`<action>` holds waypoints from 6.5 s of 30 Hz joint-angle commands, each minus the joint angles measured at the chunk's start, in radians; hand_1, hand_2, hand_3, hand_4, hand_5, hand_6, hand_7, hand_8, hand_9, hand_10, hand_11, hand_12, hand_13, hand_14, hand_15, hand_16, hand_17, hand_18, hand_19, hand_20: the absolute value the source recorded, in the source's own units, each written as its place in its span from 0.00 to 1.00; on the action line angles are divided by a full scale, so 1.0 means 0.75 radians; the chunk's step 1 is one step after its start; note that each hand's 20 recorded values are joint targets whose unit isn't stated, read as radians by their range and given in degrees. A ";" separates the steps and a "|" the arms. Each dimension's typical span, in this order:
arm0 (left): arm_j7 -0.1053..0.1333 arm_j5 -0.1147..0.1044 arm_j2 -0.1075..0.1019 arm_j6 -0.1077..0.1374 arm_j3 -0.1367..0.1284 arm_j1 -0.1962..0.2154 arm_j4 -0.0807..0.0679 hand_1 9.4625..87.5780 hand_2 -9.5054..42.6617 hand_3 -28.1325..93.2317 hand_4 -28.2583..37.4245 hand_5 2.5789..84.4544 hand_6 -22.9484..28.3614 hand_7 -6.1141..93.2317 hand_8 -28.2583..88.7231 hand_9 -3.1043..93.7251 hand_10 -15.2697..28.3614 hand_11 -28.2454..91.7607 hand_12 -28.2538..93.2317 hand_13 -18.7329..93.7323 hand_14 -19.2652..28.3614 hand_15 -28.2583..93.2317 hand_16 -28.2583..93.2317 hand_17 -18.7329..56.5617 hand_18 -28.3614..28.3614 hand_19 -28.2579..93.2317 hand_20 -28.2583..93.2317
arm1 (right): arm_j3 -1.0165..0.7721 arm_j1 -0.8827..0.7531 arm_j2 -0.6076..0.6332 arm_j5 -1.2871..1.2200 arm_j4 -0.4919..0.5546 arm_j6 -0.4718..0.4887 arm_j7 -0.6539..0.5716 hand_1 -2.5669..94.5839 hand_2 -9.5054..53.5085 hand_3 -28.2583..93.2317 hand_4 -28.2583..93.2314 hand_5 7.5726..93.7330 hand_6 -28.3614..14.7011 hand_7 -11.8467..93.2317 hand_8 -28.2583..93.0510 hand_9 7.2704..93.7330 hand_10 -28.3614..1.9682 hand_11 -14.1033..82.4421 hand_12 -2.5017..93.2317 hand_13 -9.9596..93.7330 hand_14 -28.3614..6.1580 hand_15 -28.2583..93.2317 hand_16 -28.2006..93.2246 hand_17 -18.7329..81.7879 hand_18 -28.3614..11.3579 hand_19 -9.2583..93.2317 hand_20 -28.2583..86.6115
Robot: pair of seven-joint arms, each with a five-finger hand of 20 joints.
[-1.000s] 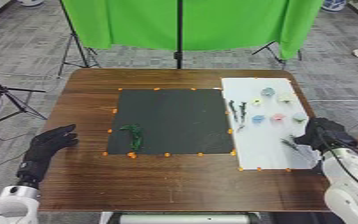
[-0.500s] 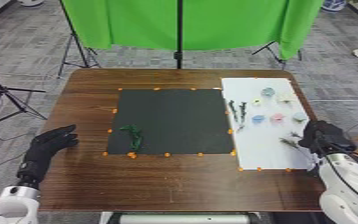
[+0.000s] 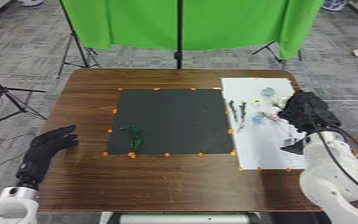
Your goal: Arrange flowers
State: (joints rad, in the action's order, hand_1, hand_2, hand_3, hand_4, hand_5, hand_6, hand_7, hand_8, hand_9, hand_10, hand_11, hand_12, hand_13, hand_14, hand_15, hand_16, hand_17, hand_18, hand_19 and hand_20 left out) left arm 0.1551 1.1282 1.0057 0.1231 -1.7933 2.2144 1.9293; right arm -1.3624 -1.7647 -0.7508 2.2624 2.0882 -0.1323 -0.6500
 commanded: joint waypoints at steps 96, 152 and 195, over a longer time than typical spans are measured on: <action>-0.050 0.012 -0.014 -0.051 -0.011 0.010 0.003 0.30 0.21 0.81 0.13 0.57 0.55 0.20 0.19 0.53 0.68 0.42 0.34 0.52 0.82 0.46 0.22 0.37 0.76 0.42 0.45 | 0.721 0.489 -0.749 -0.474 -0.448 -0.096 0.039 0.53 0.00 0.68 0.15 0.85 0.52 0.33 0.34 0.99 0.49 0.46 0.26 1.00 0.78 0.68 0.38 0.93 0.57 0.91 0.57; -0.038 0.011 -0.004 -0.055 -0.021 0.013 0.000 0.30 0.31 0.74 0.19 0.53 0.56 0.19 0.18 0.51 0.68 0.42 0.33 0.53 0.81 0.46 0.23 0.37 0.77 0.43 0.46 | 0.661 0.297 -0.667 -0.440 -0.266 -0.005 0.123 0.33 0.13 0.76 0.15 0.88 0.56 0.38 0.17 1.00 0.47 0.47 0.25 1.00 0.72 0.71 0.38 0.90 0.46 1.00 0.52; -0.034 0.010 0.005 -0.062 -0.010 0.001 -0.007 0.30 0.31 0.73 0.21 0.53 0.55 0.19 0.18 0.51 0.68 0.42 0.33 0.54 0.81 0.46 0.23 0.38 0.77 0.43 0.46 | 0.565 0.343 -0.601 -0.567 -0.170 -0.123 0.284 0.29 0.16 0.76 0.14 0.82 0.59 0.34 0.16 0.94 0.45 0.36 0.24 1.00 0.65 0.61 0.42 0.83 0.37 1.00 0.48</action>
State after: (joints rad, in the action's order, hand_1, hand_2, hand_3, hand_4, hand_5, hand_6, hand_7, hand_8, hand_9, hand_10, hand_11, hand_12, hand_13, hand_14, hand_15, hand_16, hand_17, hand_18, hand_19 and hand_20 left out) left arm 0.1314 1.1330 0.9968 0.0826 -1.8003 2.2038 1.9277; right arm -0.8979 -1.5351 -1.2516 1.8869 1.8736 -0.1244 -0.4896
